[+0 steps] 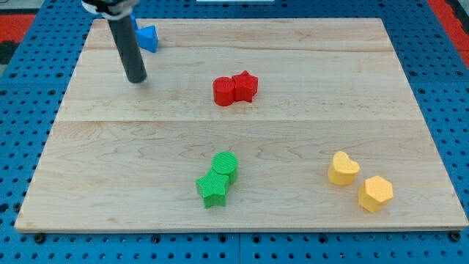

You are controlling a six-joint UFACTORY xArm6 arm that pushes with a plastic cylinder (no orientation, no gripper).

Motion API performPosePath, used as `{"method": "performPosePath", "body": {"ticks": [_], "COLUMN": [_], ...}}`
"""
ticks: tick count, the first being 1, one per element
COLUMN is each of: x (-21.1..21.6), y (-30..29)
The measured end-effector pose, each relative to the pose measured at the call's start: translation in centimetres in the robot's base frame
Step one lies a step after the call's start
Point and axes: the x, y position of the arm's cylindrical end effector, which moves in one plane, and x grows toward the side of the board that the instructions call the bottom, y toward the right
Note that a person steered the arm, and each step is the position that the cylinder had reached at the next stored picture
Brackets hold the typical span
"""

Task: Move the blue triangle vertically above the red circle

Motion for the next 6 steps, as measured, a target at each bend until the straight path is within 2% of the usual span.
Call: {"method": "performPosePath", "body": {"ticks": [1, 2, 3, 4, 5, 6], "x": [-4.6, -8.4, -8.9, -5.5, -2.5, -4.8], "y": [-2.8, -2.4, 2.6, 11.9, 17.2, 10.6]}}
